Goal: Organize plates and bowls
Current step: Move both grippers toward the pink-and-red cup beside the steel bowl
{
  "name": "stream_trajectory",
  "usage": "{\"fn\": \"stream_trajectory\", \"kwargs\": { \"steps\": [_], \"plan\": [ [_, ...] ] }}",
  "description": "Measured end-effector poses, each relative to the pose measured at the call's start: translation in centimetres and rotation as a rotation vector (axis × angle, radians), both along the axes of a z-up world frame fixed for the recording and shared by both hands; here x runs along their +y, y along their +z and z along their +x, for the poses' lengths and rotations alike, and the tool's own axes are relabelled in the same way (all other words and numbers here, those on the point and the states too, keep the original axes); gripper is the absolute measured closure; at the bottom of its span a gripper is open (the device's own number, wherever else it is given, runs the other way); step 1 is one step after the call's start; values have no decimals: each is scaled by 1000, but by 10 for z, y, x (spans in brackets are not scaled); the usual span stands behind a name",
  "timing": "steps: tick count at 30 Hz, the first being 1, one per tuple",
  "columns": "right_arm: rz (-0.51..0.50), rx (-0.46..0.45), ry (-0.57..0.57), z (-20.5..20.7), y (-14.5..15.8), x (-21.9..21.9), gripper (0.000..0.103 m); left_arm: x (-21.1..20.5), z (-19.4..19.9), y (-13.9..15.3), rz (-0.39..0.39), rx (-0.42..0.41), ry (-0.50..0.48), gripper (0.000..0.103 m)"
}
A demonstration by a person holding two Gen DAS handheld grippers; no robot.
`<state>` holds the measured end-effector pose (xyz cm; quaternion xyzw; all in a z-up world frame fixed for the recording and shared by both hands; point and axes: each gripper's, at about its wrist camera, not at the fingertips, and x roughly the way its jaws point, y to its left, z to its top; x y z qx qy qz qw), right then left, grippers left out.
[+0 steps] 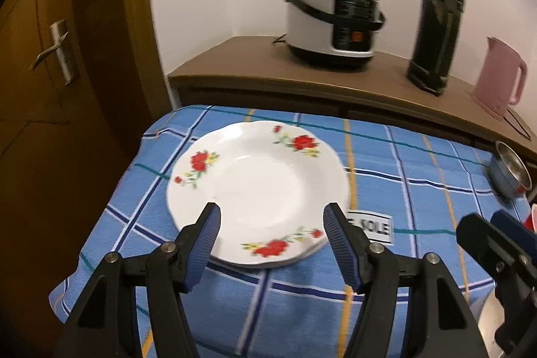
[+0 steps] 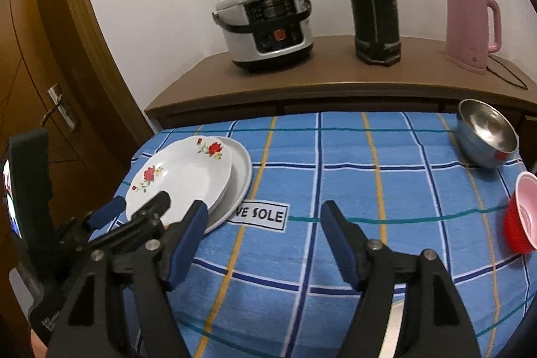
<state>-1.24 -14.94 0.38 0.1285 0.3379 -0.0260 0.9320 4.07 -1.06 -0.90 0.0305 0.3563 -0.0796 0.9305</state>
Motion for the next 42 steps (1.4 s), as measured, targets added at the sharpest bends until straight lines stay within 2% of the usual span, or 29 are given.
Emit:
{"fn": "stream_trajectory", "kwargs": {
  "steps": [13, 24, 36, 42],
  "plan": [
    [-15, -2, -73, -32, 5, -48, 32, -44, -27, 13, -3, -18, -136, 37],
    [-35, 4, -169, -61, 5, -94, 32, -87, -46, 9, -5, 16, -258, 37],
    [-48, 6, -226, -89, 6, -127, 32, -133, -65, 10, 11, 22, -365, 37],
    [-50, 14, -239, -107, 2, -146, 32, -143, -72, 8, 20, 28, -394, 37]
  ]
}}
